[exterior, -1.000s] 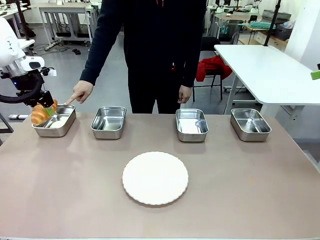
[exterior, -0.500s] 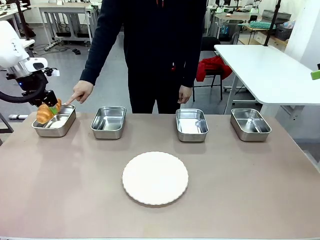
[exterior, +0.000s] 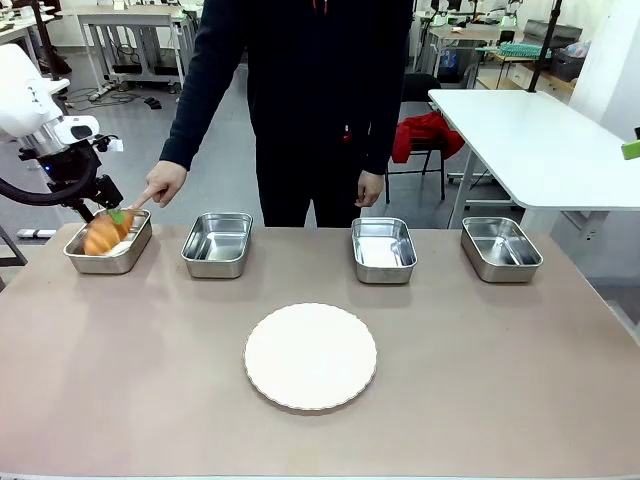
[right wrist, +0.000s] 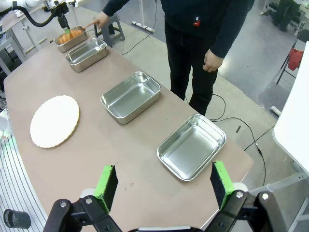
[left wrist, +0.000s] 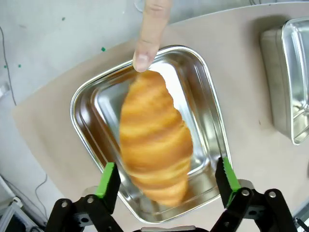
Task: Place the bread in the container.
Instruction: Place the Butter Roll into the Airtight Container indicated by the human.
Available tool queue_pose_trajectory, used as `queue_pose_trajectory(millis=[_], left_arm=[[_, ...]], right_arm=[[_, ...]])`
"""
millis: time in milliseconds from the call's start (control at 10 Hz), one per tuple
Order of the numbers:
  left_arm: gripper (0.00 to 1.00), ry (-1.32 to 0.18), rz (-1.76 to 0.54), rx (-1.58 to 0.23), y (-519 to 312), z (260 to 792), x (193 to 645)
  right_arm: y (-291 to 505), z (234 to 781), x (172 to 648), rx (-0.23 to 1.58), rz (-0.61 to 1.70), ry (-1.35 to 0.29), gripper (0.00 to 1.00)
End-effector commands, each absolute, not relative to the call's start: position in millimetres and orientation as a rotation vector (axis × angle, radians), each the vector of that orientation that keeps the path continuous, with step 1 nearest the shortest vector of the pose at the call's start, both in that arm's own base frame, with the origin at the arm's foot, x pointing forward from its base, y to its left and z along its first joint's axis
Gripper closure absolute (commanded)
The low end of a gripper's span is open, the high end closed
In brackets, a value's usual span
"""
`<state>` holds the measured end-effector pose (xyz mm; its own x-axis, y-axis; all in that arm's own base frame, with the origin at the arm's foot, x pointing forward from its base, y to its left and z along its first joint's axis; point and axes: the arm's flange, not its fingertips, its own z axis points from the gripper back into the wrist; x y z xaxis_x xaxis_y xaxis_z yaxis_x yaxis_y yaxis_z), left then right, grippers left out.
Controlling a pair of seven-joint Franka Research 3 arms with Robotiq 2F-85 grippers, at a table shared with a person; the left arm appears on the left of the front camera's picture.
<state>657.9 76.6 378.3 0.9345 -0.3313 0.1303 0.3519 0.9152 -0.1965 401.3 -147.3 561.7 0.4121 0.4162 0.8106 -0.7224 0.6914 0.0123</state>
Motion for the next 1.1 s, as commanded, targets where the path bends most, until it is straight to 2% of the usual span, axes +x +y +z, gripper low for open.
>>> queue_pose_trajectory(millis=[0,300,400,900,1000], left_arm=[[0.0,-0.116,-0.385,-0.258,79,381,659],[0.0,-0.053,-0.461,-0.226,78,391,654],[0.0,-0.093,-0.365,-0.226,75,379,658],[0.0,-0.083,-0.382,-0.223,75,378,658],[0.0,-0.111,-0.362,-0.214,59,398,634]], right_arm=[[-147,562,401,0.405,0.742,-0.906,0.0],[-147,562,401,0.405,0.742,-0.906,0.0],[-147,562,401,0.405,0.742,-0.906,0.0],[-147,562,401,0.405,0.742,-0.906,0.0],[-147,562,401,0.405,0.742,-0.906,0.0]])
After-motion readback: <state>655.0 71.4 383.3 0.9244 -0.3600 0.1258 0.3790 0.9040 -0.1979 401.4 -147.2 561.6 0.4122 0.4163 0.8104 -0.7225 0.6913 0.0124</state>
